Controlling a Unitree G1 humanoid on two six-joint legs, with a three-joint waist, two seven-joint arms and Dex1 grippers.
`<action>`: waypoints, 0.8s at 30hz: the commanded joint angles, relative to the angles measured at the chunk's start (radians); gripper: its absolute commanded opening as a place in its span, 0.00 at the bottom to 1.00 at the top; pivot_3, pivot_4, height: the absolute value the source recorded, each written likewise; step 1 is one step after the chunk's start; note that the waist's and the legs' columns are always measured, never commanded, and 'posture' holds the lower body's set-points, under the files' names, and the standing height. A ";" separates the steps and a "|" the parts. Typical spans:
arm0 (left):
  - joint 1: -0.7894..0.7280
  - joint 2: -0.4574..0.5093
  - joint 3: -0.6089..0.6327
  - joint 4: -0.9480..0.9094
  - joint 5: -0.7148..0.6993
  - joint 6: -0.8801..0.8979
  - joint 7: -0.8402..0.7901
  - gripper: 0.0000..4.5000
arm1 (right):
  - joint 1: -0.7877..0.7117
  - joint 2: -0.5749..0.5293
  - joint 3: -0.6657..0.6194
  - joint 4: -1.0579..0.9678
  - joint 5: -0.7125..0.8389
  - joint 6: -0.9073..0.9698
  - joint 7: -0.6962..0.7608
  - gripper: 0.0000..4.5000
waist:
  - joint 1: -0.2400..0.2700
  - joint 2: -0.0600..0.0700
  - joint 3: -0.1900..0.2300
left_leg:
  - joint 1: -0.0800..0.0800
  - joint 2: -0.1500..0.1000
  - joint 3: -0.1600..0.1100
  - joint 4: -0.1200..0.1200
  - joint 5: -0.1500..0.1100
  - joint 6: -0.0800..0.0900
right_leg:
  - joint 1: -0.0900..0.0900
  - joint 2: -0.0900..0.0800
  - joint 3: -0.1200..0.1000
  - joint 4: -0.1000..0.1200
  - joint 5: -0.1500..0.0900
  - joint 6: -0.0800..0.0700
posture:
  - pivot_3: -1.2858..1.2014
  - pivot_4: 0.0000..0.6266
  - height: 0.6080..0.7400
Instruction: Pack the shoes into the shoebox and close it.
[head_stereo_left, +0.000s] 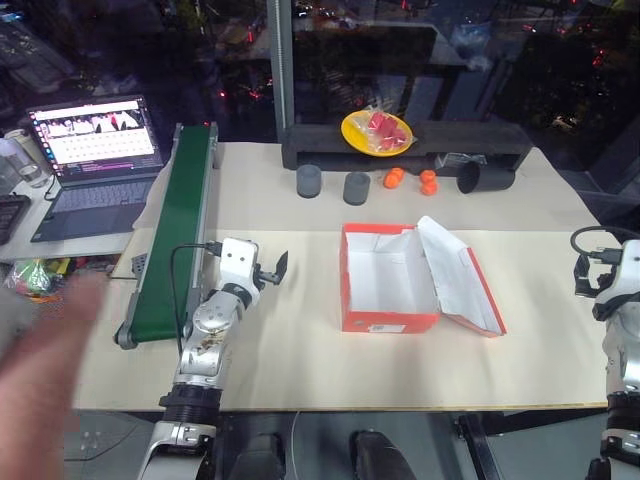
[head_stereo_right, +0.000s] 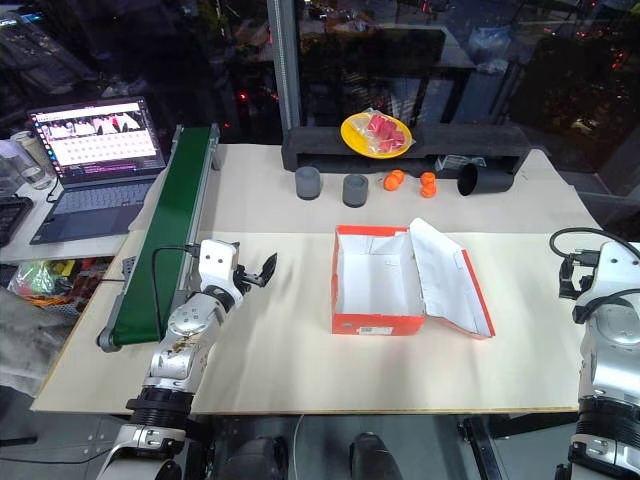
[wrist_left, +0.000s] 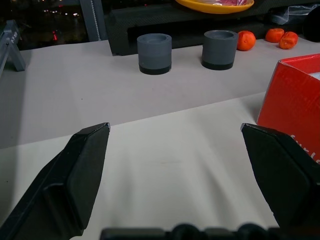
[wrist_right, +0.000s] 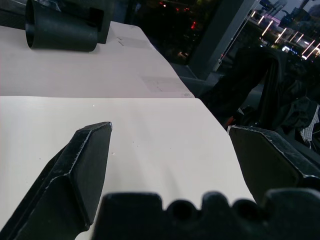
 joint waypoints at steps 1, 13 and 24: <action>-0.026 0.027 -0.019 -0.043 0.056 -0.053 0.018 1.00 | -0.006 0.102 -0.024 -0.208 0.084 0.105 -0.061 0.98 | 0.000 0.000 0.000 | 0.000 0.000 0.000 0.000 0.000 0.000 | 0.000 0.000 0.000 0.000 0.000 0.000 | 0.52 0.24 1.00; -0.160 0.100 0.250 -0.069 0.058 0.190 0.309 1.00 | -0.231 0.167 0.435 -0.855 0.571 0.677 0.385 0.98 | 0.003 0.002 -0.001 | -0.001 0.003 -0.008 -0.001 -0.001 0.002 | -0.001 0.004 -0.006 0.001 0.002 -0.001 | 0.52 0.24 1.00; -0.147 0.214 0.298 -0.066 0.035 0.457 0.263 1.00 | -0.087 0.038 0.622 -0.930 0.535 0.666 0.582 0.98 | 0.020 -0.004 -0.001 | -0.009 0.001 -0.012 0.003 0.000 -0.001 | -0.003 -0.002 -0.017 0.000 0.002 -0.002 | 0.52 0.24 1.00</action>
